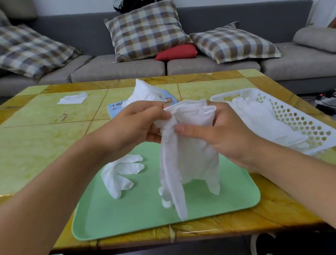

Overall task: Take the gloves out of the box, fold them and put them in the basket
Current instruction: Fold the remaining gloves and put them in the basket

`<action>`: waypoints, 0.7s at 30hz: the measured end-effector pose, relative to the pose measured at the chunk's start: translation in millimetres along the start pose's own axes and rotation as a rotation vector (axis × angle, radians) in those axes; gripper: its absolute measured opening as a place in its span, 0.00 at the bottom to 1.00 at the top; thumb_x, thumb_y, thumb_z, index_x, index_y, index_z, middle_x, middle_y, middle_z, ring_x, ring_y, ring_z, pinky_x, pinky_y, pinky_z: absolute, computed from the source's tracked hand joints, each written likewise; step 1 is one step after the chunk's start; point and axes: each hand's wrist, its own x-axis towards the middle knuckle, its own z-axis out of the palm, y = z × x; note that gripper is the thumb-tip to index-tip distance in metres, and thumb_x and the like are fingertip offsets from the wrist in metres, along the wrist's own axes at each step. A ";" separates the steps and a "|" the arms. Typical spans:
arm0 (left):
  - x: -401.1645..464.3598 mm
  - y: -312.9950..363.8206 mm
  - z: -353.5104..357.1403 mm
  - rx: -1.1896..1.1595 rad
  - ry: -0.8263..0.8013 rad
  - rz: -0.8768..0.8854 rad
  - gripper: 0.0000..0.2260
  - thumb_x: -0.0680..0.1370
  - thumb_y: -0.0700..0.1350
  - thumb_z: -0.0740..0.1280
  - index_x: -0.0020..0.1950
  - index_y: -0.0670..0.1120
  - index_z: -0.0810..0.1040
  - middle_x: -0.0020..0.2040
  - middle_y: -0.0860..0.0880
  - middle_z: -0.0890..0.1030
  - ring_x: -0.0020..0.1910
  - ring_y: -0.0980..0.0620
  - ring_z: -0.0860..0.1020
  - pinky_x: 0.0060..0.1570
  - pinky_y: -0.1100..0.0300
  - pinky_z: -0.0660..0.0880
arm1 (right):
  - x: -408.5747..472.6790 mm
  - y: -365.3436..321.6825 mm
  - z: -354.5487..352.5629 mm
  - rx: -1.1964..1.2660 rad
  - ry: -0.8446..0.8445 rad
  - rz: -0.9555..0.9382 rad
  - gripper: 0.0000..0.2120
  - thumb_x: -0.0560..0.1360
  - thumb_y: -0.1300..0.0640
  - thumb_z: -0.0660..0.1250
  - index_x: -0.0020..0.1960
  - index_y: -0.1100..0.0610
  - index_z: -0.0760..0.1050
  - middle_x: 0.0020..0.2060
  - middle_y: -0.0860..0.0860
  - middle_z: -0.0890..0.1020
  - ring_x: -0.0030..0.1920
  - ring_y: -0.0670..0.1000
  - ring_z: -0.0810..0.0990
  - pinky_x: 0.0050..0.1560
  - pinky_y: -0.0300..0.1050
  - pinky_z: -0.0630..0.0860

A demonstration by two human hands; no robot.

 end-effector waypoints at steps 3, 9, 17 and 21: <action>-1.1 2.0 -7.3 -0.097 0.084 -0.017 0.15 0.72 0.47 0.67 0.53 0.39 0.79 0.48 0.43 0.83 0.43 0.47 0.82 0.50 0.53 0.78 | 6.9 -10.4 -0.4 0.263 -0.018 0.093 0.13 0.71 0.59 0.73 0.55 0.62 0.83 0.52 0.59 0.86 0.53 0.58 0.85 0.58 0.53 0.82; -4.9 -3.9 8.4 -0.034 0.123 0.100 0.24 0.67 0.55 0.78 0.57 0.42 0.83 0.53 0.45 0.86 0.51 0.49 0.84 0.50 0.57 0.80 | 9.0 -23.0 -4.5 0.359 0.062 0.121 0.13 0.77 0.60 0.70 0.57 0.66 0.81 0.53 0.62 0.85 0.51 0.58 0.85 0.54 0.50 0.83; 14.1 38.3 44.1 -0.035 0.283 0.149 0.08 0.77 0.44 0.73 0.54 0.44 0.85 0.49 0.45 0.87 0.48 0.48 0.86 0.50 0.54 0.83 | 1.1 -47.9 -49.9 0.126 0.191 0.058 0.13 0.79 0.52 0.68 0.51 0.62 0.83 0.47 0.56 0.86 0.43 0.51 0.84 0.41 0.49 0.81; 39.6 74.2 67.6 -0.030 0.227 0.188 0.09 0.78 0.46 0.72 0.55 0.44 0.85 0.49 0.46 0.87 0.49 0.47 0.86 0.50 0.53 0.83 | 2.5 -79.0 -92.5 0.075 0.239 0.079 0.19 0.78 0.53 0.70 0.61 0.68 0.79 0.57 0.62 0.84 0.55 0.62 0.84 0.60 0.60 0.77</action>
